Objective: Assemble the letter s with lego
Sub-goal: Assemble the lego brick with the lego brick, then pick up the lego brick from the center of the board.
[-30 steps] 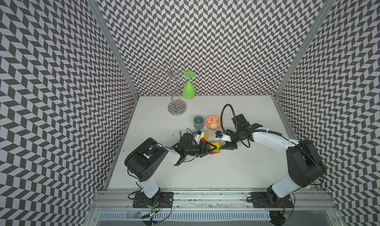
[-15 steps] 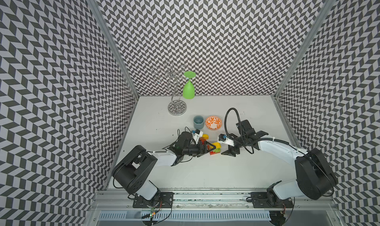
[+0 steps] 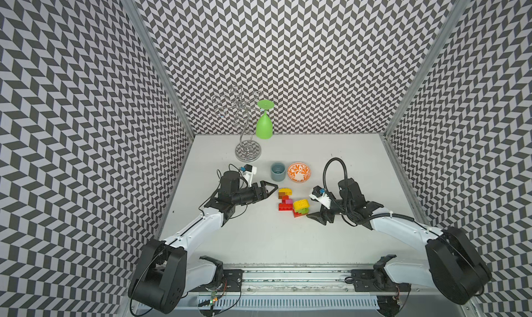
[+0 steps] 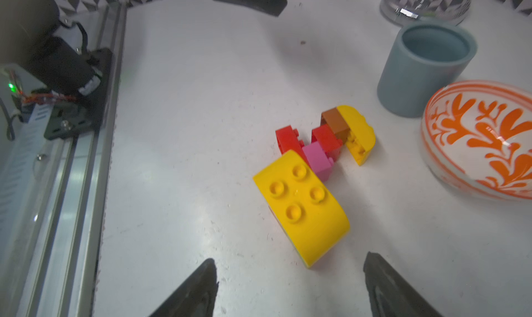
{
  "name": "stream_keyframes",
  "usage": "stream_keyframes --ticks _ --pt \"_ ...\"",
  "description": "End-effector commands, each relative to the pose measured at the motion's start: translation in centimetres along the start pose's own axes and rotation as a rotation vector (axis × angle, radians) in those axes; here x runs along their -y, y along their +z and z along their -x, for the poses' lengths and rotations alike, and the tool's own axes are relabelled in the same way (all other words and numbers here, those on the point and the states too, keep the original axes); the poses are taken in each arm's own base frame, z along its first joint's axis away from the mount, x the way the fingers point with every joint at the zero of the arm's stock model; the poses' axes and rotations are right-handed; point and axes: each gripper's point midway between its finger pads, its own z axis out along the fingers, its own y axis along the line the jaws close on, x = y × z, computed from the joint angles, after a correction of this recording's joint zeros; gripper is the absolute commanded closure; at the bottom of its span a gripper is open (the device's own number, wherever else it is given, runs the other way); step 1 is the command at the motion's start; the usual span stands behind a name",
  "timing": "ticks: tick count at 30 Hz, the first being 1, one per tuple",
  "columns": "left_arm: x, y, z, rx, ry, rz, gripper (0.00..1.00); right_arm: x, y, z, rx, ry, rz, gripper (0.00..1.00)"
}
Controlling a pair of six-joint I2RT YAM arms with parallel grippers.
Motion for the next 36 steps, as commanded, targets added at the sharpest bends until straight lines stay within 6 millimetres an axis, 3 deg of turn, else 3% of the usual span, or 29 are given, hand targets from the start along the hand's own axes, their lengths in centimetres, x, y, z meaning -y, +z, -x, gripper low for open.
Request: stream_keyframes --ticks 1,5,11,31,36 --pt "-0.3 -1.2 0.5 -0.022 0.027 0.005 0.15 -0.3 -0.5 4.0 0.197 0.039 -0.063 0.20" --pt "-0.7 -2.2 1.9 0.005 0.024 0.010 0.15 -2.3 -0.5 3.8 0.290 0.041 -0.100 0.20" --pt "-1.0 -3.1 3.6 0.044 0.035 0.014 0.15 -3.3 -2.3 1.6 0.407 0.066 -0.203 0.21" --pt "-1.3 -3.1 4.8 0.062 0.019 0.020 0.16 -0.5 3.9 -3.3 0.223 -0.118 -0.146 0.15" --pt "-1.3 -3.1 4.9 0.063 0.020 0.022 0.16 0.8 4.6 -3.0 0.245 -0.128 -0.144 0.13"
